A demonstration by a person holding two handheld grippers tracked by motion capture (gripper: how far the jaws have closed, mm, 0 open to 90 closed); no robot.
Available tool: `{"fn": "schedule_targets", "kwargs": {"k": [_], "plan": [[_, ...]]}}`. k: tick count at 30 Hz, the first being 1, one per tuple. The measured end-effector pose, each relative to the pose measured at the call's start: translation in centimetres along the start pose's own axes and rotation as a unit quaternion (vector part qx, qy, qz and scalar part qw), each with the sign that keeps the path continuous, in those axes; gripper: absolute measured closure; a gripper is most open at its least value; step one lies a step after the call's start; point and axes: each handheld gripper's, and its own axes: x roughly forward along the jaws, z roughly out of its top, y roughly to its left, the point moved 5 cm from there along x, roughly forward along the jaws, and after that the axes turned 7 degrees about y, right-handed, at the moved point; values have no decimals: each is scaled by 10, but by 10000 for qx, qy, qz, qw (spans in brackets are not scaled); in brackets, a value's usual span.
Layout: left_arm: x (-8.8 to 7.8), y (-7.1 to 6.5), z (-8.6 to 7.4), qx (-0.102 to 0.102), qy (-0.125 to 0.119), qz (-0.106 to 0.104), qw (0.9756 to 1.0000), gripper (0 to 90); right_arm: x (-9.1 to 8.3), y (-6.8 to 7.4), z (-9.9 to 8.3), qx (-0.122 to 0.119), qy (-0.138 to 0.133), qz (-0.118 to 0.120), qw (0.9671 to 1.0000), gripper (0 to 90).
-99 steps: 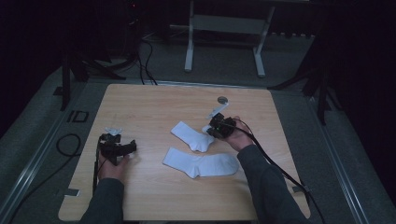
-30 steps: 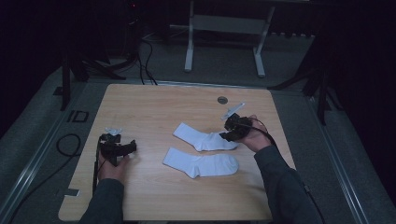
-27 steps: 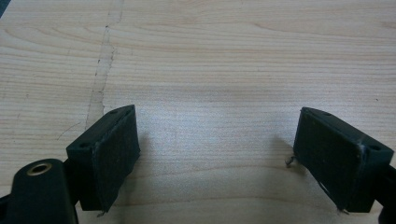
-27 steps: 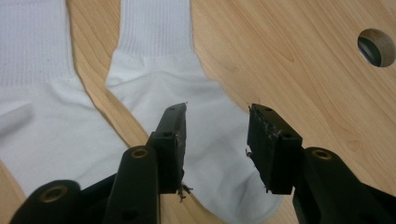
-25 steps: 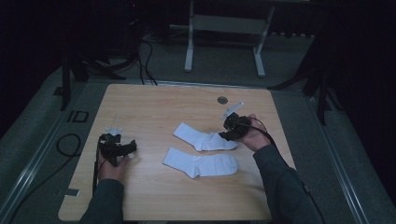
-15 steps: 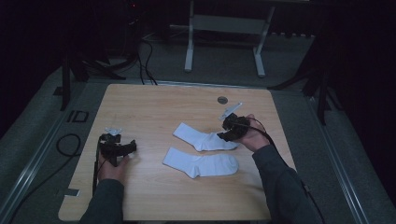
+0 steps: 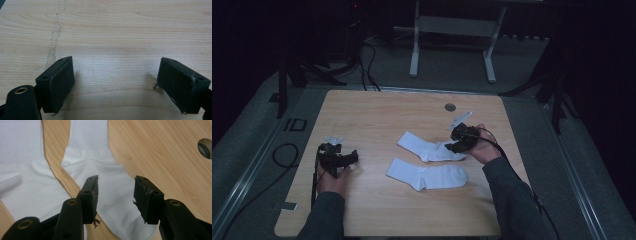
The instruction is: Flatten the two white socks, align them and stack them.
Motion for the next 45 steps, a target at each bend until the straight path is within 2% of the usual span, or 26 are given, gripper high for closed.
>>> {"fn": "schedule_targets", "kwargs": {"k": [16, 23, 45], "plan": [[0, 0, 0, 11, -1, -8, 10000, 143, -3, -1, 3, 3, -25, -35, 10000, 535], [0, 0, 0, 16, -1, -9, 10000, 143, -4, 0, 13, -59, -24, -27, 10000, 535], [0, 0, 0, 11, 0, -9, 10000, 143, 20, 12, 50, -591, 181, 183, 9979, 549]]}}
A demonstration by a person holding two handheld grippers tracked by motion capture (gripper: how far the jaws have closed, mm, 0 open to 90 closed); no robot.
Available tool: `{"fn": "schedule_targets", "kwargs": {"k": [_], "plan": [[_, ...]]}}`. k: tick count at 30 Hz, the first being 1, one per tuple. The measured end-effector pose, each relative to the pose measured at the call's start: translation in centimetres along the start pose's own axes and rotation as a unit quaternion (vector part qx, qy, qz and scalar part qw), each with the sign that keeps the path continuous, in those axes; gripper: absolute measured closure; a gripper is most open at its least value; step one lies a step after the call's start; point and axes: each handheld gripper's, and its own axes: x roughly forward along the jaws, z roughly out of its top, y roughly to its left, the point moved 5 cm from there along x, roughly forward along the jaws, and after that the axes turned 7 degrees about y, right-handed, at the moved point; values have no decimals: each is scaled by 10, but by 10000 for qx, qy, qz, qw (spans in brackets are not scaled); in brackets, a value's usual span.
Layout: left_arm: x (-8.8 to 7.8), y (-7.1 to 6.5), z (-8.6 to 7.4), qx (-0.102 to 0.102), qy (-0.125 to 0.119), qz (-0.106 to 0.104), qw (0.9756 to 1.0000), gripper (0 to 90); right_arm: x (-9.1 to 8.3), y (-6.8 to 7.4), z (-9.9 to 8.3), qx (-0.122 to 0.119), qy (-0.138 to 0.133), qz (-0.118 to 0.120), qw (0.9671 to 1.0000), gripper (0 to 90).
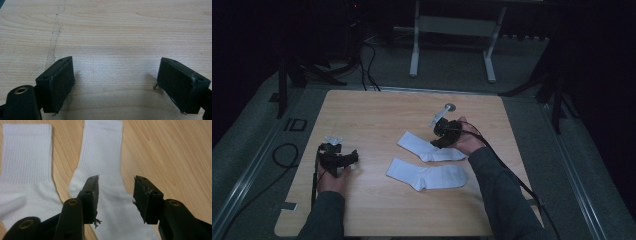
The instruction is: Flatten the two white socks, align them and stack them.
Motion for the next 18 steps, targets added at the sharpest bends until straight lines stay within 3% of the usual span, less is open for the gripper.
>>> {"fn": "schedule_targets", "kwargs": {"k": [18], "plan": [[0, 0, 0, 2, 3, 0, 10000, 144, 31, 7, 25, -254, 397, 179, 9987, 586]]}}
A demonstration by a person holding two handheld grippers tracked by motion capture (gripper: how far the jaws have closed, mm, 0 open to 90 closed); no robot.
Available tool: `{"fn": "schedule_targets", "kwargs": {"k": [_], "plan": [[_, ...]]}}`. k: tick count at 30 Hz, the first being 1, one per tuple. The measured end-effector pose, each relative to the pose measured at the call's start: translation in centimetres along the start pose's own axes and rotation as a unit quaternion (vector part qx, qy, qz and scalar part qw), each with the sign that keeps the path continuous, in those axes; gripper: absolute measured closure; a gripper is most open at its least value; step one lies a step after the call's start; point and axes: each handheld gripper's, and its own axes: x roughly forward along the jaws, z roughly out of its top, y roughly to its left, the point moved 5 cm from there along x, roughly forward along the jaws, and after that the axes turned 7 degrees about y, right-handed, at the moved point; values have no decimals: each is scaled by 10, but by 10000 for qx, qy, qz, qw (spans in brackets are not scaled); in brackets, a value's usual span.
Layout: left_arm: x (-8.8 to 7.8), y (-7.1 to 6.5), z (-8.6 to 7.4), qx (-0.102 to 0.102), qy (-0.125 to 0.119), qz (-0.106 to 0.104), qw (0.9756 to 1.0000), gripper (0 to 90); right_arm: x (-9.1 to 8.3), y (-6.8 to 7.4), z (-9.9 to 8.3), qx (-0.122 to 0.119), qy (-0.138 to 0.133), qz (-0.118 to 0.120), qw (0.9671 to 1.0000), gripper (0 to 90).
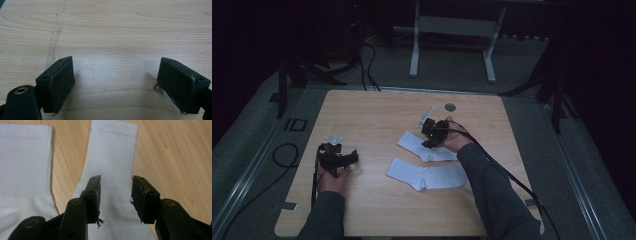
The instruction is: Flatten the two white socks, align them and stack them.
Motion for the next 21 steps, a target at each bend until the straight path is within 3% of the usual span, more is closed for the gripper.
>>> {"fn": "schedule_targets", "kwargs": {"k": [21], "plan": [[0, 0, 0, -1, -2, -1, 10000, 143, 31, -1, 16, -55, 395, 211, 9990, 619]]}}
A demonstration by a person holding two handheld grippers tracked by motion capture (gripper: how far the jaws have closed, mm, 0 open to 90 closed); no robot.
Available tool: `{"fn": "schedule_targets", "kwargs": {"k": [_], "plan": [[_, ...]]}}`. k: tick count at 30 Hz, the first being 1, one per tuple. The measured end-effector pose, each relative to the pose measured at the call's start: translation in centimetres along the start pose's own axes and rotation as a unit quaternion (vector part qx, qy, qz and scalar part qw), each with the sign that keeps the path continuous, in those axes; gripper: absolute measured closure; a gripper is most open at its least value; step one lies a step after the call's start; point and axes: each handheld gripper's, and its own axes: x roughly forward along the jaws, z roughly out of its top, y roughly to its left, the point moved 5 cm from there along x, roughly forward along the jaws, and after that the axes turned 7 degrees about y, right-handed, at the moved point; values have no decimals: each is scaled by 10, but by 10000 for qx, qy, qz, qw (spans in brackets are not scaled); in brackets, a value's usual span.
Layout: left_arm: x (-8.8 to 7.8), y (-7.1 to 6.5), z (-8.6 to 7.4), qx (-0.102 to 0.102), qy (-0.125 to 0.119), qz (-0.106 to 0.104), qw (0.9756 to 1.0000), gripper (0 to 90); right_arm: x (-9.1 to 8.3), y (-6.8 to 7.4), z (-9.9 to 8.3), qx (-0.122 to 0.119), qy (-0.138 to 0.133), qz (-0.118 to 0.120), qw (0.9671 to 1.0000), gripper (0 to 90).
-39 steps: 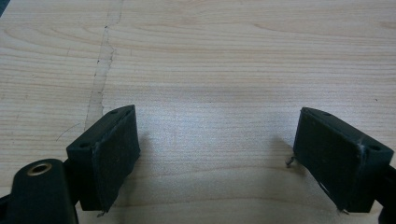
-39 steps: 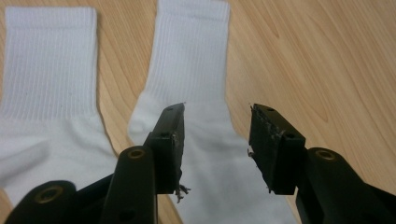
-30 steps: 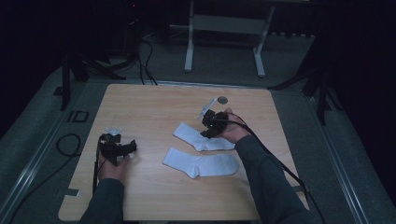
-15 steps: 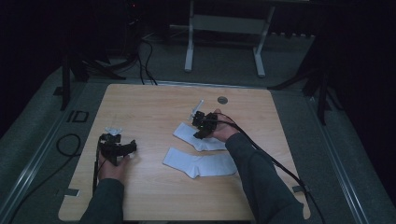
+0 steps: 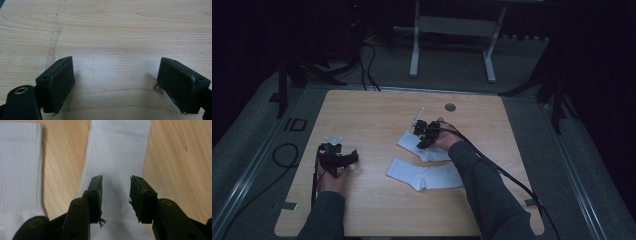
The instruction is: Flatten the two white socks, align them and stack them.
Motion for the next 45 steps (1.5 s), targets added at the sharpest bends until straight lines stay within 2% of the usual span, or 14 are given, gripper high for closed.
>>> {"fn": "schedule_targets", "kwargs": {"k": [5, 14, 19, 22, 28, 32, 41, 45], "plan": [[0, 0, 0, 0, 0, 0, 10000, 144, 5, -1, 5, 66, 16, 90, 9999, 613], [0, 0, 0, 1, -1, 0, 10000, 143, 18, -1, 10, 102, 287, 215, 9993, 551], [0, 0, 0, 1, -1, 0, 10000, 144, 20, -3, 11, 161, 318, 313, 9989, 546], [0, 0, 0, 0, 0, 0, 10000, 144, 20, -5, 11, 193, 321, 396, 9985, 579], [0, 0, 0, 3, 2, 0, 10000, 143, 20, -9, 10, 268, 297, 346, 9986, 716], [0, 0, 0, 3, 1, 0, 10000, 144, 20, -8, 10, 226, 311, 293, 9988, 808], [0, 0, 0, 2, 1, 0, 10000, 144, 18, -5, 8, 55, 428, 129, 9990, 832], [0, 0, 0, 4, 4, 0, 10000, 143, 11, -3, 5, -83, 490, 42, 9988, 832]]}}
